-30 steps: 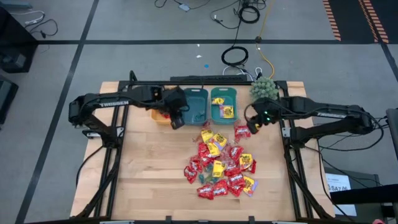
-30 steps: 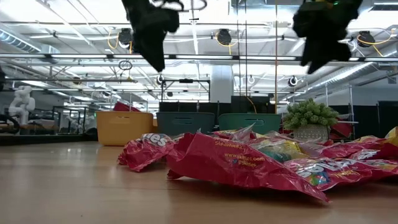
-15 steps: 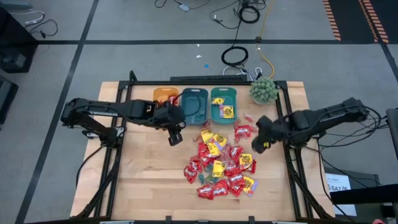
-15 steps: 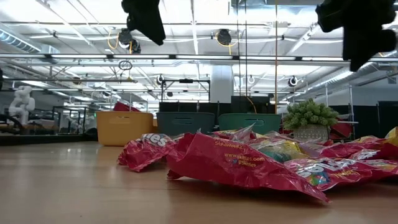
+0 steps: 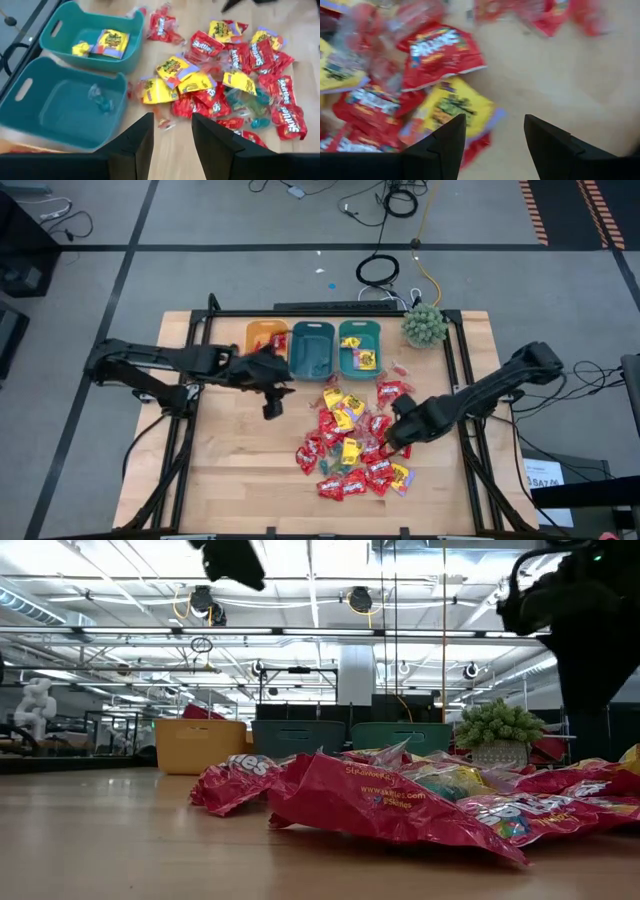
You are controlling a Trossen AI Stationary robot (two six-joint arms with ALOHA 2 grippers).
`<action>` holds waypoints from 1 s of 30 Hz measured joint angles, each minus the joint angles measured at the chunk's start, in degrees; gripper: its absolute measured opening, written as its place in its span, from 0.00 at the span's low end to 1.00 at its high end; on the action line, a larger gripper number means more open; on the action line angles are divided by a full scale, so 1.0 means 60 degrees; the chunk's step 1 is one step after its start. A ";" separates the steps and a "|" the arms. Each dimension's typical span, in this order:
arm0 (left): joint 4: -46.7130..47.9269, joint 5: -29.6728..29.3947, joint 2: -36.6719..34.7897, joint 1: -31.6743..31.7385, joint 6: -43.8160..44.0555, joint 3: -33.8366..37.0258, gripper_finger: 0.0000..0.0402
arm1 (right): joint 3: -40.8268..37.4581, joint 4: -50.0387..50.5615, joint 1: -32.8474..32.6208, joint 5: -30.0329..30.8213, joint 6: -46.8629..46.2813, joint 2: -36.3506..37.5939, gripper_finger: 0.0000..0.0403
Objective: Sort candy
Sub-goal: Put the yellow candy into the green bin
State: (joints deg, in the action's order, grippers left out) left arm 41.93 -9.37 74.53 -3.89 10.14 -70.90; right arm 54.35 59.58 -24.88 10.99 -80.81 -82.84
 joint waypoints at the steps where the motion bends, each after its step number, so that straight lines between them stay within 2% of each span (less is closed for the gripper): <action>1: -0.0124 0.0080 -0.0314 0.0074 -0.0001 0.0310 0.36 | 0.0000 -0.0266 0.0000 -0.0057 -0.0028 -0.0179 0.48; 8: -0.0192 0.0678 -0.2447 0.0424 -0.0015 0.2030 0.36 | 0.0000 -0.0980 0.0084 -0.0376 -0.0854 -0.1459 0.48; 13: 0.0034 0.0764 -0.3207 0.0425 -0.0105 0.2414 0.36 | 0.0025 -0.1742 0.0212 -0.0637 -0.1117 -0.2555 0.46; 15: 0.0200 0.0784 -0.3375 0.0434 -0.0241 0.2427 0.36 | 0.0047 -0.1840 0.0215 -0.0730 -0.1310 -0.2844 0.42; 17: 0.0236 0.0817 -0.3474 0.0432 -0.0300 0.2438 0.36 | 0.0054 -0.1845 0.0203 -0.0744 -0.1727 -0.2930 0.33; 22: 0.0403 0.0842 -0.3612 0.0432 -0.0641 0.2435 0.36 | 0.0073 -0.1672 0.0066 -0.0738 -0.2629 -0.2230 0.06; 24: 0.0548 0.0841 -0.3612 0.0432 -0.0825 0.2435 0.36 | 0.0130 -0.1417 0.0036 -0.0719 -0.2962 -0.1673 0.03; 30: 0.0820 0.0827 -0.3608 0.0432 -0.0780 0.2435 0.36 | 0.0416 -0.0069 0.0044 -0.0664 -0.3714 -0.0303 0.04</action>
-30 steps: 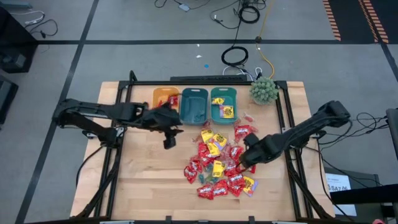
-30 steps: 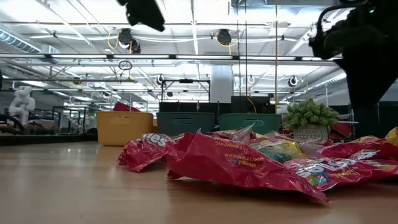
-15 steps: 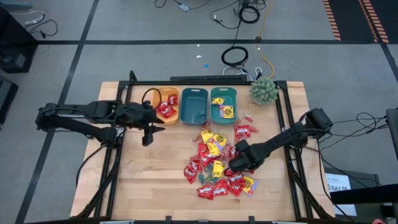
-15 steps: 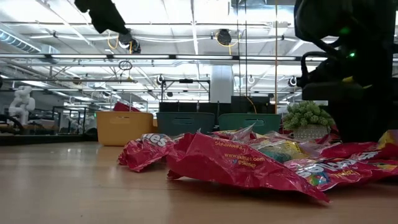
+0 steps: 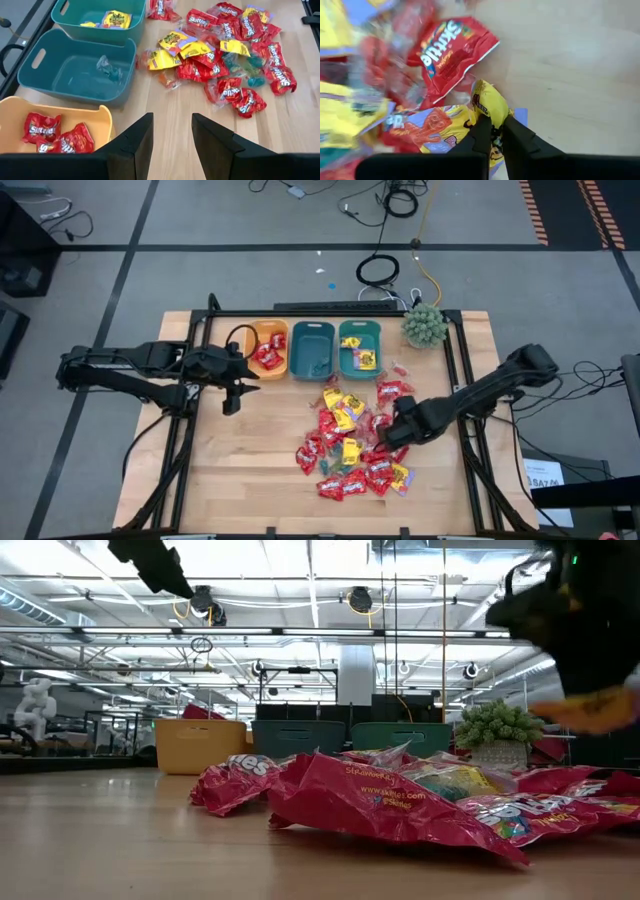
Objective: Sort candy
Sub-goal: Put the yellow candy into the green bin
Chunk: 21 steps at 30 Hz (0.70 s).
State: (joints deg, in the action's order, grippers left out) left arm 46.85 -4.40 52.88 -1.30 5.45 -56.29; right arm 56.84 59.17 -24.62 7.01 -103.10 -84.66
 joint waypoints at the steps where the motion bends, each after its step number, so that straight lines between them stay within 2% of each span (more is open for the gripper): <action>1: -0.0006 -0.0006 0.0000 0.0000 0.0002 0.0000 0.36 | 0.0127 0.0310 -0.0003 0.0020 -0.0047 0.0182 0.03; 8: -0.0004 -0.0039 0.0000 0.0000 -0.0050 0.0000 0.36 | 0.1233 0.3120 0.0082 0.0323 -0.0350 0.0818 0.01; 12: -0.0006 -0.0053 0.0002 0.0000 -0.0038 0.0000 0.36 | 0.1786 0.3439 0.0663 0.1549 0.0343 0.1088 0.01; 17: -0.0007 -0.0055 0.0004 0.0000 -0.0040 0.0000 0.36 | 0.2332 0.2505 0.2269 0.3223 0.2821 0.1176 0.01; 21: -0.0047 -0.0547 0.0004 0.0027 -0.0038 0.0000 0.36 | 0.2524 0.0221 0.4046 0.3413 0.6103 0.1179 0.01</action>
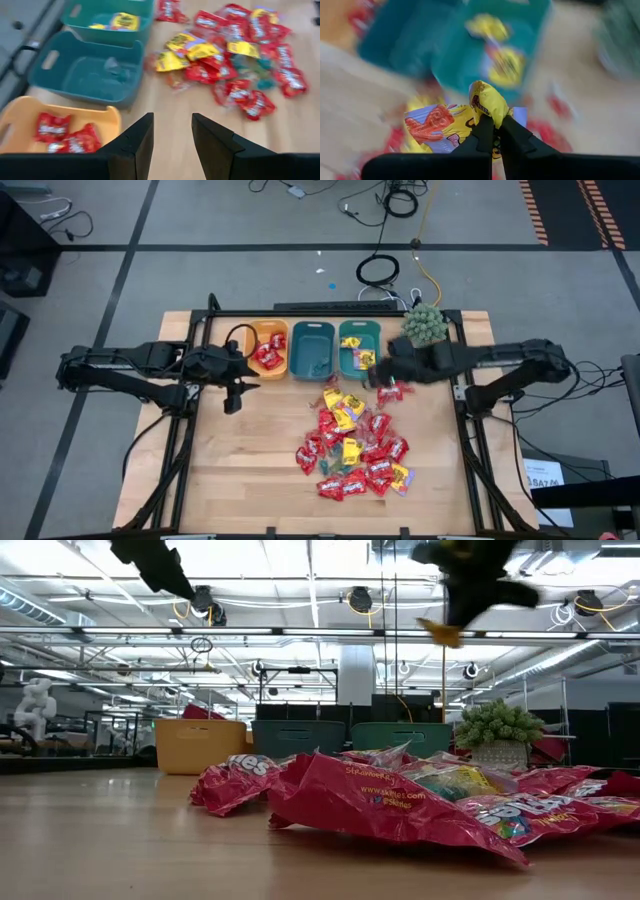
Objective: Sort candy
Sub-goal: Put the yellow candy into the green bin
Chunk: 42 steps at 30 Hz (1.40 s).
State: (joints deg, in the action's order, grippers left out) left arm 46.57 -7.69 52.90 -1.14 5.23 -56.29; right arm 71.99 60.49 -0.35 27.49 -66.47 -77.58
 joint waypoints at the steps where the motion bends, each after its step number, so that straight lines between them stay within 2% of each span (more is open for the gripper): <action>1: -0.0015 -0.0291 0.0000 0.0002 -0.0002 0.0000 0.36 | 0.0004 -0.0624 0.0434 -0.0149 0.0726 -0.0028 0.01; 4: -0.0015 -0.1046 0.0000 0.0007 0.0001 0.0000 0.36 | 0.0007 -0.1843 0.1614 -0.0636 0.2359 -0.0198 0.01; 8: -0.0024 -0.1928 -0.0001 0.0010 0.0065 -0.0001 0.36 | 0.0004 -0.2532 0.2809 -0.1280 0.3736 -0.0586 0.01; 15: -0.0026 -0.2312 -0.0054 0.0010 0.0070 -0.0004 0.36 | 0.0004 -0.4689 0.3877 -0.2670 0.6083 -0.1279 0.06; 20: -0.0001 -0.2408 -0.0055 0.0010 0.0514 -0.0006 0.36 | 0.0004 -0.4509 0.4325 -0.3387 0.6235 -0.1729 0.19; 27: 0.0018 -0.2415 -0.0133 0.0010 0.0822 -0.0007 0.36 | -0.0007 -0.3885 0.4723 -0.3349 0.6268 -0.1647 0.44; 31: 0.0007 -0.2415 -0.0270 0.0010 0.0824 -0.0007 0.36 | 0.0004 -0.3891 0.4763 -0.3356 0.6269 -0.1639 0.55; 36: 0.0007 -0.2415 -0.0481 0.0010 0.0824 -0.0007 0.36 | 0.0004 -0.3891 0.4755 -0.3356 0.6269 -0.1639 0.62; 42: 0.0007 -0.2413 -0.0717 0.0010 0.0821 -0.0007 0.36 | 0.0007 -0.3898 0.4755 -0.3363 0.6207 -0.1639 0.63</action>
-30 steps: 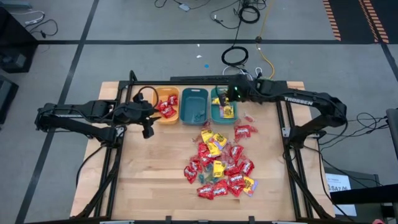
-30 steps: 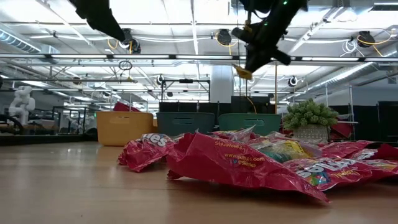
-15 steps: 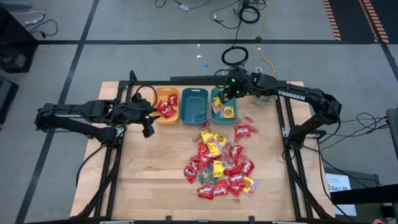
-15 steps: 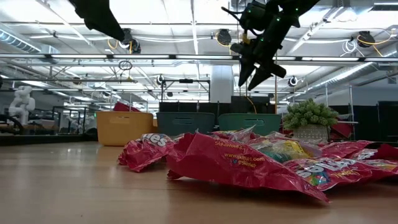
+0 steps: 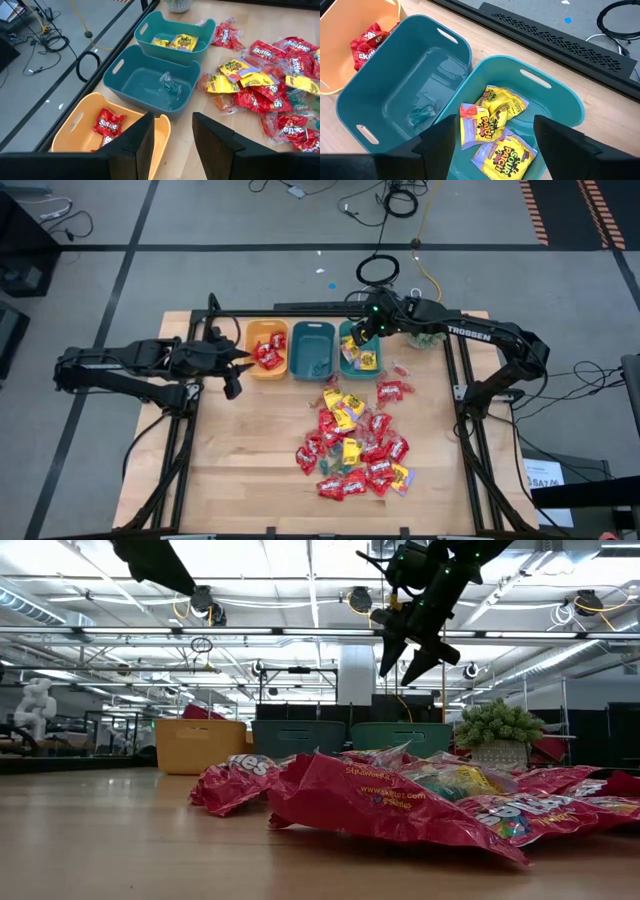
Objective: Sort candy
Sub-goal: Put the yellow candy into the green bin
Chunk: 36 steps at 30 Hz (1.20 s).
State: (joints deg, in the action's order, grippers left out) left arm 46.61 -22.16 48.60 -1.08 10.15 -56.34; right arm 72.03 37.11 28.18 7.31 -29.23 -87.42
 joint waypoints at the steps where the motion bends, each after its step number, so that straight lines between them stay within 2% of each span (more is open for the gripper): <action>1: 0.0004 -0.0002 -0.0037 0.0000 -0.0002 0.0000 0.36 | 0.0000 0.0001 0.0000 0.0000 -0.0005 0.0000 0.63; 5: 0.0061 -0.0002 -0.0127 0.0000 -0.0004 0.0000 0.36 | 0.0004 0.0429 -0.0004 -0.0034 -0.0118 0.0007 0.63; 12: 0.0081 -0.0002 -0.0153 0.0000 -0.0049 0.0000 0.36 | 0.0004 0.2167 -0.0311 0.0036 -0.0543 0.0593 0.63; 16: 0.0113 -0.0002 -0.0153 -0.0002 -0.0064 0.0000 0.36 | 0.0004 0.2460 -0.0926 0.0203 -0.1144 0.0910 0.63; 21: 0.0113 -0.0002 -0.0153 0.0000 -0.0062 0.0000 0.36 | 0.0004 0.1996 -0.2411 0.1013 -0.1957 0.0986 0.63; 28: 0.0113 0.0059 -0.0153 -0.0004 -0.0304 0.0000 0.36 | 0.0004 0.0924 -0.4445 0.1293 -0.3452 0.0433 0.63; 36: 0.0109 0.0111 -0.0150 0.0000 -0.0528 0.0000 0.36 | 0.0004 0.1066 -0.5473 0.1214 -0.5591 -0.1257 0.63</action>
State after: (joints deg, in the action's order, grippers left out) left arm 47.27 -21.49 47.70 -1.08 6.98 -56.34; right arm 72.05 43.51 -4.65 14.60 -62.78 -94.96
